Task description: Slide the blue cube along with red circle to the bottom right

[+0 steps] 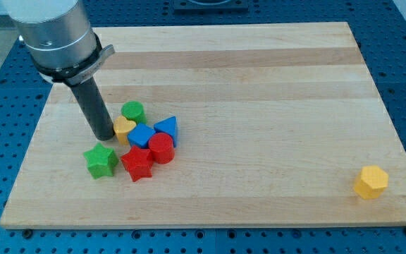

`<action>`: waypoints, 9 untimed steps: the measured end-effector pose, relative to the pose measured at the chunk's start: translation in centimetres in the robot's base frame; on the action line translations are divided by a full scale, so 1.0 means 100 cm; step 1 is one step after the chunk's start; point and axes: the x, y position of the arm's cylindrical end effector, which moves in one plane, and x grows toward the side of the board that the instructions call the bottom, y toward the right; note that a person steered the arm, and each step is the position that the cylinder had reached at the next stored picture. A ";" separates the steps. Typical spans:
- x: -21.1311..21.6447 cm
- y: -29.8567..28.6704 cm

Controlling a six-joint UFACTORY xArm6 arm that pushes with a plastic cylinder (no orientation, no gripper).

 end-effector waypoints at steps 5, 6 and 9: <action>0.039 0.106; 0.052 0.124; 0.080 0.169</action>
